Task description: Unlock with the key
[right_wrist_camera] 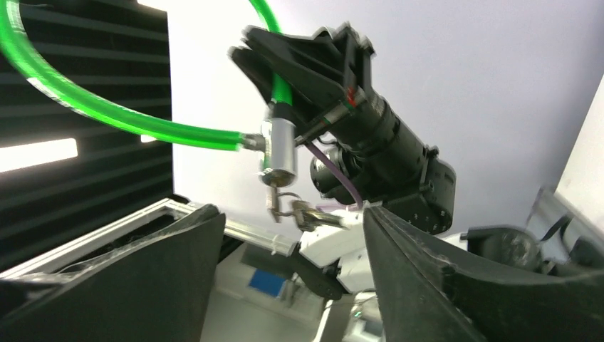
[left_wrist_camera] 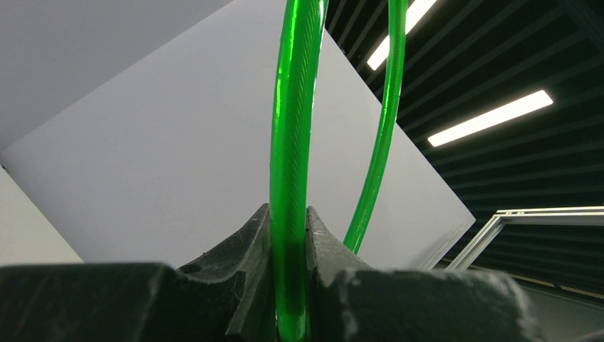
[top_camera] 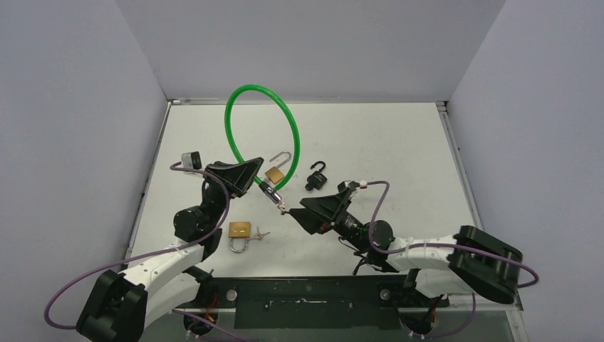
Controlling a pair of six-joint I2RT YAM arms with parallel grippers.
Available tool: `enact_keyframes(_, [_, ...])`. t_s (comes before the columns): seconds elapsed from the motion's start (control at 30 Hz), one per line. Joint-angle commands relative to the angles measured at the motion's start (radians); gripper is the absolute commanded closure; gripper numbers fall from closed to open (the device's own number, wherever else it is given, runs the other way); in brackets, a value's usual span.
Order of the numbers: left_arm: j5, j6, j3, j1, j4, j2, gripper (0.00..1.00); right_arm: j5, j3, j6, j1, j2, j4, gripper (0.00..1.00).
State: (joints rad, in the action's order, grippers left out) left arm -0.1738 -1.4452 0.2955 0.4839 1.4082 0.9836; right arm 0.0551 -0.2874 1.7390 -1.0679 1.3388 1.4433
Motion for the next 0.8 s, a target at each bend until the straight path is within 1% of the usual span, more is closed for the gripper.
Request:
enact_keyframes(0.0, [0.024, 0.022, 0.041, 0.004, 0.030, -0.051, 1.00, -0.120, 0.008, -0.296, 0.020, -0.307, -0.321, 0.21])
enact_keyframes(0.07, [0.024, 0.021, 0.038, 0.003, 0.016, -0.054, 1.00, -0.185, -0.030, -0.429, 0.020, -0.445, -0.588, 0.17])
enact_keyframes(0.1, [0.022, 0.021, 0.035, 0.002, 0.013, -0.055, 1.00, -0.210, -0.053, -0.501, 0.019, -0.504, -0.675, 0.16])
enact_keyframes(0.13, [0.021, 0.020, 0.032, 0.002, 0.010, -0.054, 1.00, -0.227, -0.074, -0.572, 0.018, -0.550, -0.747, 0.15])
enact_keyframes(0.23, [0.017, 0.013, 0.027, 0.001, -0.006, -0.057, 1.00, -0.218, -0.134, -0.780, 0.018, -0.628, -0.837, 0.14])
enact_keyframes(0.33, [0.012, 0.006, 0.020, 0.001, -0.020, -0.068, 1.00, -0.129, -0.242, -0.985, 0.017, -0.600, -0.931, 0.13])
enact_keyframes(0.43, [0.013, 0.003, 0.011, 0.001, -0.034, -0.081, 1.00, -0.003, -0.333, -1.101, 0.008, -0.523, -0.990, 0.14])
enact_keyframes(0.5, [0.018, -0.004, 0.006, 0.001, -0.041, -0.088, 1.00, 0.041, -0.376, -1.158, -0.005, -0.470, -1.021, 0.19])
enact_keyframes(0.63, [0.024, -0.008, 0.007, 0.001, -0.089, -0.108, 1.00, 0.018, -0.445, -1.222, -0.040, -0.386, -1.109, 0.39])
enact_keyframes(0.77, [0.040, 0.006, 0.004, 0.001, -0.170, -0.143, 1.00, -0.036, -0.463, -1.267, -0.080, -0.359, -1.157, 0.40])
